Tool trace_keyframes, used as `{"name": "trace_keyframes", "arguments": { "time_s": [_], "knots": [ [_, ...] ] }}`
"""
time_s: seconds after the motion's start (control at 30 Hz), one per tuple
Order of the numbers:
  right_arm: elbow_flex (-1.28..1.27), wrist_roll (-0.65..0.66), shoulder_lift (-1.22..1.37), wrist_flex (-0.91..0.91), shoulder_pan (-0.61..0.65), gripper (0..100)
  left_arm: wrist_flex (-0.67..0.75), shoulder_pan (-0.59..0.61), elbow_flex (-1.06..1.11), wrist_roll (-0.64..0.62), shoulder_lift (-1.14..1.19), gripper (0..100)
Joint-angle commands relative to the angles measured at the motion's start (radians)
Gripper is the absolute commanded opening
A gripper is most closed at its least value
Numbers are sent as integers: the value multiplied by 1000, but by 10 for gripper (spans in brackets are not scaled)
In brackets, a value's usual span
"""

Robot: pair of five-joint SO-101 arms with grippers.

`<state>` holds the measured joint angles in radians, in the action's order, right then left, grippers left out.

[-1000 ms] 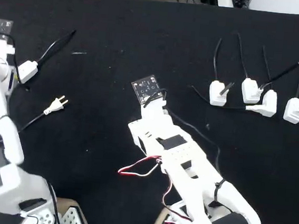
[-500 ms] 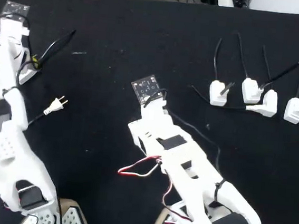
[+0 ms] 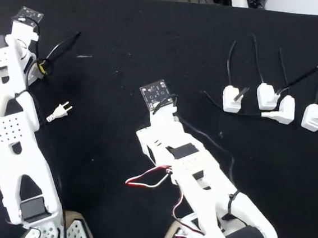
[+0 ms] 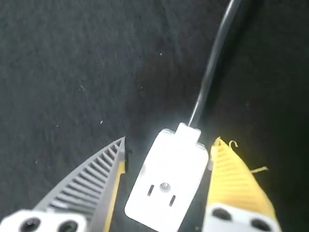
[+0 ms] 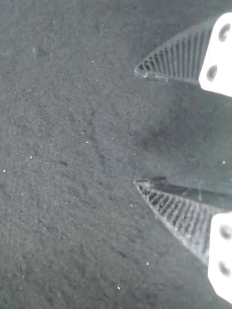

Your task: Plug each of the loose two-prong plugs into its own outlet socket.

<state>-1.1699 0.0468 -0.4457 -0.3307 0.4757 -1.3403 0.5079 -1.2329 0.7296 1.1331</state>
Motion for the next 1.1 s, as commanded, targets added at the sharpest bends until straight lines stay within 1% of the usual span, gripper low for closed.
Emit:
{"name": "trace_keyframes", "arguments": {
  "time_s": [0.0, 0.03, 0.1, 0.2, 0.27, 0.33, 0.4, 0.67, 0.8, 0.87, 0.93, 1.0, 1.07],
  "knots": [
    [18, 8, -44, 25, 25, 300, -60, 7, -239, 9, 104, 277],
    [18, 8, -44, 25, 25, 300, -80, 7, -268, 9, 126, 269],
    [19, 8, -44, 26, 25, 300, -146, 5, -334, 9, 160, 200],
    [12, 8, -42, 66, 25, 300, -256, 4, -437, 5, 183, 13],
    [10, 8, -42, 69, 25, 300, -321, 4, -429, 3, 173, 64],
    [10, 8, -42, 69, 25, 300, -377, -1, -433, 3, 172, 27],
    [10, 8, -42, 69, 25, 300, -423, -4, -432, -18, 158, 35],
    [10, 8, -42, 66, 21, 300, -423, 5, -429, -393, 2, 29],
    [10, 8, -42, 69, 21, 300, -425, 5, -423, -511, -114, 29],
    [10, 8, -42, 71, 21, 300, -425, 2, -363, -557, -184, 29],
    [10, 8, -42, 71, 21, 300, -425, -1, -236, -598, -279, 29],
    [10, 8, -42, 71, 20, 300, -425, -5, -39, -626, -402, 29],
    [10, 8, -42, 71, 20, 300, -425, -25, 197, -626, -548, 29]
  ]
}}
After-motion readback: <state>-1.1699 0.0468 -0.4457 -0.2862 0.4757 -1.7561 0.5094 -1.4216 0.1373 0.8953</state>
